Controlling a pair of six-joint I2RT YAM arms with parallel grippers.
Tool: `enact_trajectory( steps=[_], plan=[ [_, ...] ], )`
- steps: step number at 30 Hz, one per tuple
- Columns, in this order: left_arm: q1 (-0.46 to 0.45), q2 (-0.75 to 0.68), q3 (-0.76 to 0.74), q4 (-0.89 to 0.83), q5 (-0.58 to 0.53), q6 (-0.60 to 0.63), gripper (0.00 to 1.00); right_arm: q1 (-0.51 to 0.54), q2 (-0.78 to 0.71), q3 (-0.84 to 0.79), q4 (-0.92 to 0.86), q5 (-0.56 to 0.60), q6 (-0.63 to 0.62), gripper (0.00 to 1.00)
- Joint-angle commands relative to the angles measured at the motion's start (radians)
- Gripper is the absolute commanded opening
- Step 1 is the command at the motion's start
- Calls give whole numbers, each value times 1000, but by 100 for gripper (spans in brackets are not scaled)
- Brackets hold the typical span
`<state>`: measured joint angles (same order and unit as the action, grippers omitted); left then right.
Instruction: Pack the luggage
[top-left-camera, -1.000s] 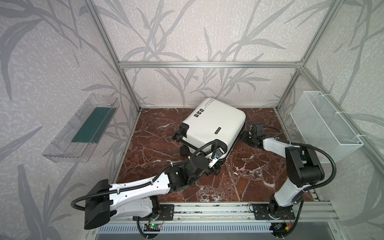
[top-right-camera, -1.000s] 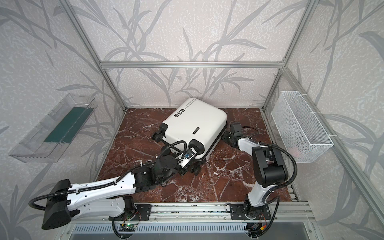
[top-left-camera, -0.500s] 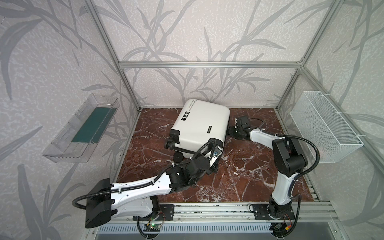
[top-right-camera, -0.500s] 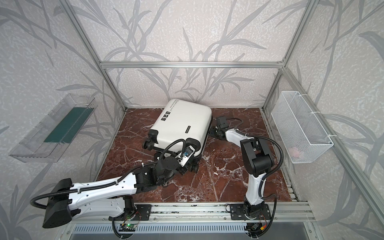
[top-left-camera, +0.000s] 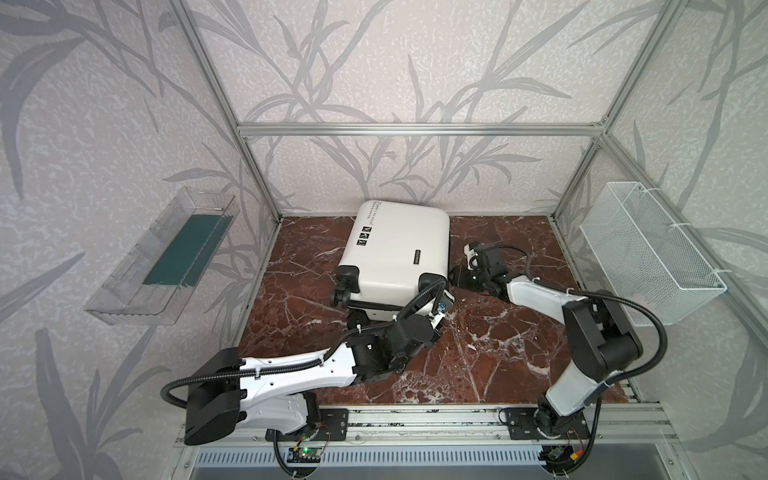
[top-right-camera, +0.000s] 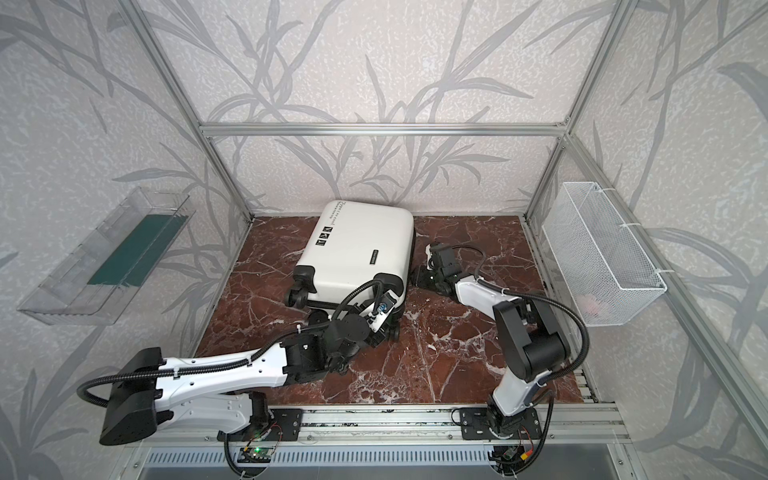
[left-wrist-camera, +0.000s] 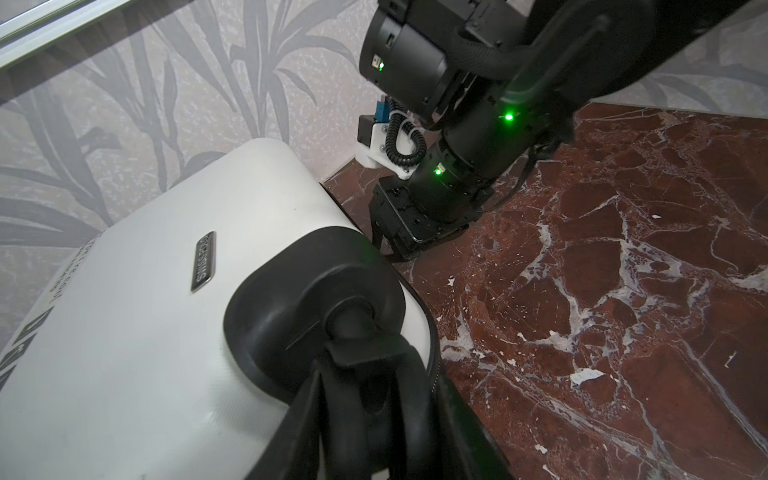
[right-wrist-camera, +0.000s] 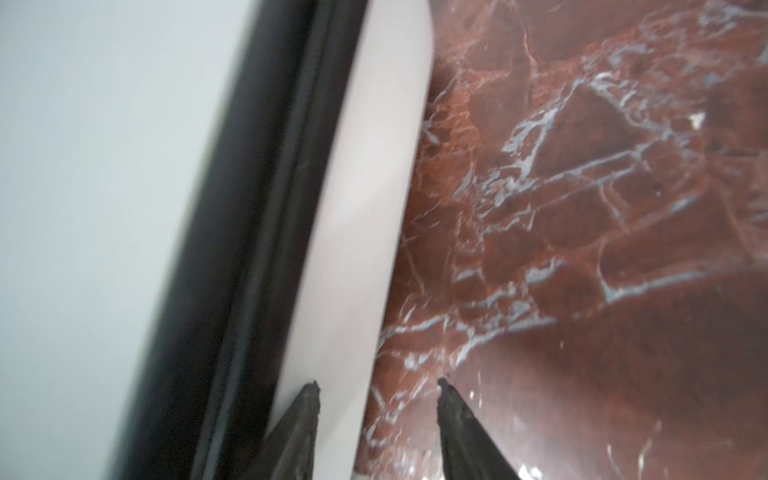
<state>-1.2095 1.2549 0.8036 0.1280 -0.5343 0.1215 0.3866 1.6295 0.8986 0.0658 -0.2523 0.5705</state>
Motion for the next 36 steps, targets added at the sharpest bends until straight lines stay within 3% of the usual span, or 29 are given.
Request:
enact_trajectory(
  steps=[1, 10, 14, 17, 24, 29, 36],
  plan=[
    [-41, -10, 86, 169, 165, 38, 0, 18, -130, -115, 115, 14, 8, 48],
    [-41, 7, 100, 180, 142, 42, 0, 225, -594, -467, 146, 263, -73, 52],
    [-40, 18, 105, 185, 138, 42, 0, 402, -778, -604, 180, 435, -125, 52],
    [-41, 29, 112, 186, 139, 38, 0, 529, -840, -687, 259, 558, -157, 60],
    [-41, 58, 128, 191, 134, 32, 0, 810, -734, -769, 543, 822, -229, 59],
    [-41, 70, 138, 191, 134, 27, 0, 908, -527, -737, 781, 945, -307, 53],
    [-41, 66, 141, 193, 127, 20, 0, 956, -283, -690, 1046, 1048, -372, 49]
  ],
)
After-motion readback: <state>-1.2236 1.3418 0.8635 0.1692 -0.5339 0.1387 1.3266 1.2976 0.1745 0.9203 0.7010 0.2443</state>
